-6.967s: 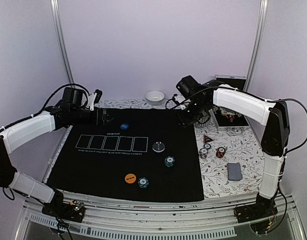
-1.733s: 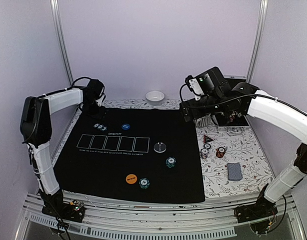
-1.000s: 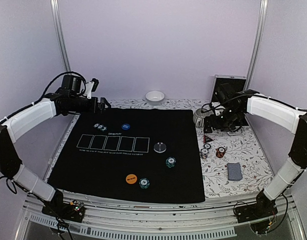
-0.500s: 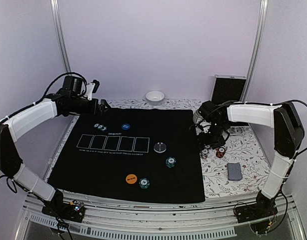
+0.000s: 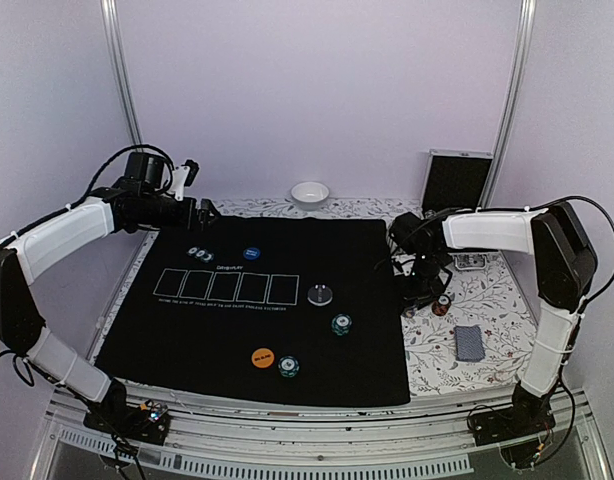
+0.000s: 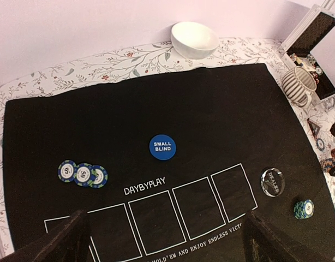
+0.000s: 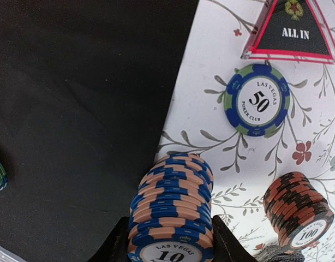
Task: Distribute texas hold em gaming equipment
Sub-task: Pick up the pile of poker chips from the pile of poker chips, then place the poker chips pile in the dealer area.
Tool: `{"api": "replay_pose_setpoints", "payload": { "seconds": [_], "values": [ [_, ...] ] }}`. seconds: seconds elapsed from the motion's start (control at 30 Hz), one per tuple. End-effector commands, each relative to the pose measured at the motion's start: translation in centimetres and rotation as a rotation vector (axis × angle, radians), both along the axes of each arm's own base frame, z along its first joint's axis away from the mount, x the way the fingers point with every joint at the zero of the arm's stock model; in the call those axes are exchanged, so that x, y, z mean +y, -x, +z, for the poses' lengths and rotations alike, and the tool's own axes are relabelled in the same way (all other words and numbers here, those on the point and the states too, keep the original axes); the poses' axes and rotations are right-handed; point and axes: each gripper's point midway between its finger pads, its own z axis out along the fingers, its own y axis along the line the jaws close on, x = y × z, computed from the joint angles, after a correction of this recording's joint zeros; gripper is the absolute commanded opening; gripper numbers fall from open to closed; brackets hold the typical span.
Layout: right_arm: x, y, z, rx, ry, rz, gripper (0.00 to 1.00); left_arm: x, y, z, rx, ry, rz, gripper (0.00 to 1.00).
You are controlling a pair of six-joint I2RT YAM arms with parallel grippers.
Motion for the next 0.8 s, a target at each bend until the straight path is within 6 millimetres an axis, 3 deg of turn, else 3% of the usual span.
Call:
{"api": "replay_pose_setpoints", "payload": {
  "seconds": [0.0, 0.3, 0.43, 0.5, 0.63, 0.77],
  "values": [
    [-0.2, -0.6, 1.1, -0.030, 0.025, -0.015, 0.36, 0.4, 0.3, 0.6, -0.022, -0.002, -0.002, 0.98],
    [0.1, -1.7, 3.7, -0.082, 0.039, -0.007, 0.07, 0.4, 0.2, 0.6, -0.018, 0.004, -0.005, 0.98],
    [0.7, -2.6, 6.4, -0.137, 0.042, 0.003, 0.04, 0.4, 0.2, 0.6, -0.019, 0.004, -0.005, 0.98],
    [1.8, -3.1, 8.0, -0.174, 0.027, 0.018, 0.03, 0.5, 0.2, 0.7, -0.021, 0.004, -0.004, 0.98],
    [6.4, -2.9, 10.0, -0.227, -0.035, 0.122, 0.03, 0.6, 0.2, 0.7, -0.020, 0.007, 0.000, 0.98],
    [9.6, -2.9, 8.7, -0.201, -0.098, 0.199, 0.03, 0.6, 0.2, 0.6, -0.019, 0.010, -0.001, 0.98]
  ]
}}
